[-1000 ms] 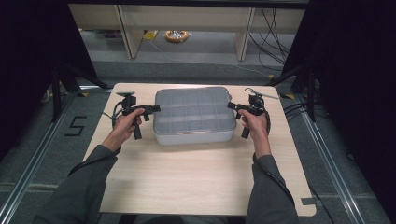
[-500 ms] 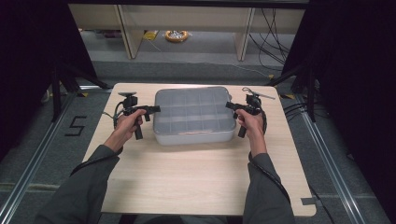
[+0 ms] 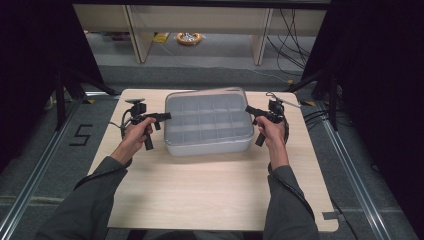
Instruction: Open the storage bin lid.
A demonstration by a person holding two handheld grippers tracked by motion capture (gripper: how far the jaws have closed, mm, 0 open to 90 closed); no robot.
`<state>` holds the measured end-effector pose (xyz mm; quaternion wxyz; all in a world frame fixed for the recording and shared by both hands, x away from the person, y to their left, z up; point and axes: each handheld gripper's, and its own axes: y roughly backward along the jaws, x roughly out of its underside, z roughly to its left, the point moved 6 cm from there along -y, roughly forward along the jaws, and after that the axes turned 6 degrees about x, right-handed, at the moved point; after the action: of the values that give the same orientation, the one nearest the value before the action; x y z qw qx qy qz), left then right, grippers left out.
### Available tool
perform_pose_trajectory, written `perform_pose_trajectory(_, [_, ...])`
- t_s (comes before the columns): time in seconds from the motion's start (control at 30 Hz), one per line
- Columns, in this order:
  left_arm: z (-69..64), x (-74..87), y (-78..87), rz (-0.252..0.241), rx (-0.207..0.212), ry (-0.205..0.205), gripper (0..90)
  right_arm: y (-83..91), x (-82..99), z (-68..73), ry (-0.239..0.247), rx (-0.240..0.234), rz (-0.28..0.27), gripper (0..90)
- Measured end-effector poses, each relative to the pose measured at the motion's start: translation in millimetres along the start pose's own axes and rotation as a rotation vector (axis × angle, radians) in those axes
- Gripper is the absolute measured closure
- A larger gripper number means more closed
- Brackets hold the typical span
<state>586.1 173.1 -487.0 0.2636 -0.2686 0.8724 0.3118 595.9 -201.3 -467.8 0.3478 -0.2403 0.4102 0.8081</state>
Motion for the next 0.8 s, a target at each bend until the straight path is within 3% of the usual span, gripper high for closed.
perform_pose_trajectory(0.13, [-2.7, 1.0, 3.7, -0.006, 0.0, -0.003, 59.6, 4.4, -0.6, 7.7, -0.057, -0.053, 0.002, 69.6])
perform_pose_trajectory(0.2, [-4.7, -0.7, 7.0, -0.036, 0.02, 0.037, 62.3, 6.7, -3.3, 9.2, -0.009, -0.013, -0.024, 69.2])
perform_pose_trajectory(0.23, [-6.0, -1.9, 8.6, -0.045, 0.029, 0.042, 63.5, 8.8, -2.4, 13.6, -0.044, -0.022, 0.006, 69.2])
perform_pose_trajectory(0.27, [-6.0, -1.9, 8.6, -0.045, 0.029, 0.042, 64.1, 10.4, -3.6, 11.8, -0.013, -0.022, -0.006, 69.3])
perform_pose_trajectory(0.53, [-20.5, -4.5, 20.8, -0.057, 0.041, 0.002, 66.0, 23.9, -6.2, 16.3, -0.015, -0.042, -0.036, 69.2])
perform_pose_trajectory(0.63, [-24.7, -4.4, 23.6, -0.066, 0.041, 0.006, 66.2, 29.8, -5.3, 20.4, -0.053, -0.046, -0.02, 69.1])
perform_pose_trajectory(0.7, [-29.7, -2.9, 28.3, -0.059, 0.056, 0.004, 66.8, 35.9, -6.6, 17.6, -0.002, -0.046, -0.044, 69.1])
perform_pose_trajectory(0.8, [-35.6, -1.2, 33.1, -0.058, 0.068, -0.013, 66.8, 42.6, -5.9, 18.5, -0.004, -0.055, -0.052, 68.9])
